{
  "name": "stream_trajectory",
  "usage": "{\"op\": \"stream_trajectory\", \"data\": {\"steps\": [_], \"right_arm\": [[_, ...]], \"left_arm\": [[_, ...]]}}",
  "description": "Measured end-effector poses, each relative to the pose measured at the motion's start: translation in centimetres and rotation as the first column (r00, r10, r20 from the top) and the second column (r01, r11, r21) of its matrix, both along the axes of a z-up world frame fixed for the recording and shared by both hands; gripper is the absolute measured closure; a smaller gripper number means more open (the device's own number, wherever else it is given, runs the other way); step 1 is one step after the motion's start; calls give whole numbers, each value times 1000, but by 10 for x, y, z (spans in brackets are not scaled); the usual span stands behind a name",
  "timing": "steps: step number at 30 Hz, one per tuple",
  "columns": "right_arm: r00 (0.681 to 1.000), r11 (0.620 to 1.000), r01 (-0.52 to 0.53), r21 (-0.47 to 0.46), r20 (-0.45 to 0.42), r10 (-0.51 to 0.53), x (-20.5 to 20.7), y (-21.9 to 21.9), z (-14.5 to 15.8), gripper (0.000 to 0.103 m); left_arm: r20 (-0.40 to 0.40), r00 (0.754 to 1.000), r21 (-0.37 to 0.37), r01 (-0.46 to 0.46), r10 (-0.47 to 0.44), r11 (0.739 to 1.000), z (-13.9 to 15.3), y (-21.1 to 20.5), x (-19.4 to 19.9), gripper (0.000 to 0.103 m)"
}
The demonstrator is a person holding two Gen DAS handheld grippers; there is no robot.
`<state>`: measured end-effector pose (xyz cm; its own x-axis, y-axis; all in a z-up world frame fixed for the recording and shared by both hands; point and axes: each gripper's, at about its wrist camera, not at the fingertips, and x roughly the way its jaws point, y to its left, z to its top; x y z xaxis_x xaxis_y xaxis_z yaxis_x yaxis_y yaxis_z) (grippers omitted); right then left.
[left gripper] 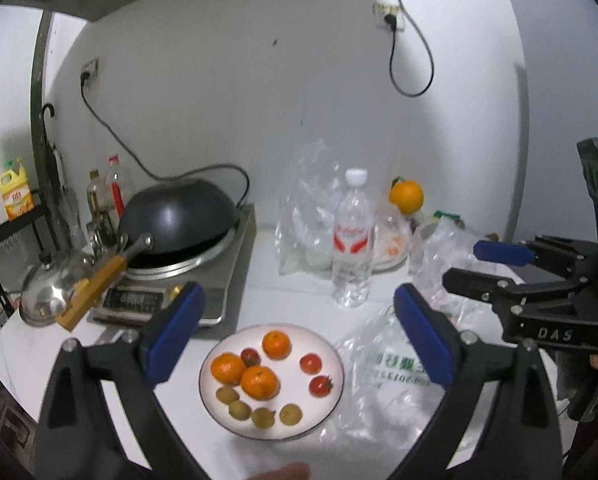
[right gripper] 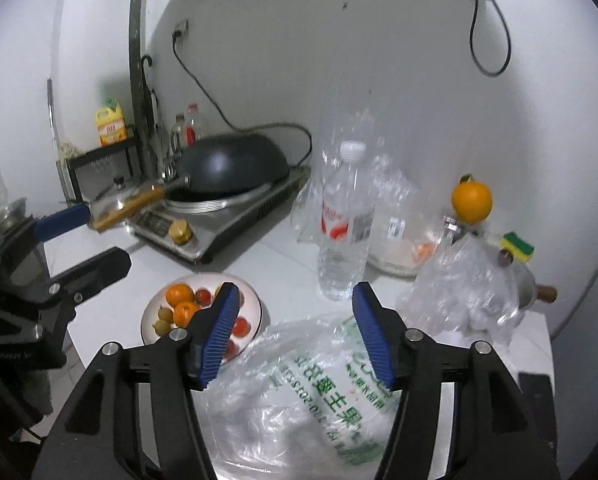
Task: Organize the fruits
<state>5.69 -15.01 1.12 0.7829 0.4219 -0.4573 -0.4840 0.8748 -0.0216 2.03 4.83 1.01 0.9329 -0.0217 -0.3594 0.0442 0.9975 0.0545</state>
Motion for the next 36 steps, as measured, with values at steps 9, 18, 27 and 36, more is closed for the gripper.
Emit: {"op": "stream_trajectory", "data": {"steps": [9, 18, 27, 36], "right_arm": [[995, 999, 4, 37, 98, -7, -17, -9, 33, 28], [989, 999, 2, 53, 151, -10, -31, -11, 52, 28], [984, 998, 11, 64, 175, -22, -41, -12, 63, 28], [983, 999, 9, 54, 182, -18, -42, -10, 67, 28]], "left_arm": [[146, 986, 11, -76, 74, 997, 37, -7, -23, 3], [212, 975, 13, -75, 70, 997, 60, -14, -41, 1], [224, 973, -4, -62, 61, 998, 68, -13, -50, 1], [236, 970, -9, -64, 64, 998, 70, -11, -53, 1]]}}
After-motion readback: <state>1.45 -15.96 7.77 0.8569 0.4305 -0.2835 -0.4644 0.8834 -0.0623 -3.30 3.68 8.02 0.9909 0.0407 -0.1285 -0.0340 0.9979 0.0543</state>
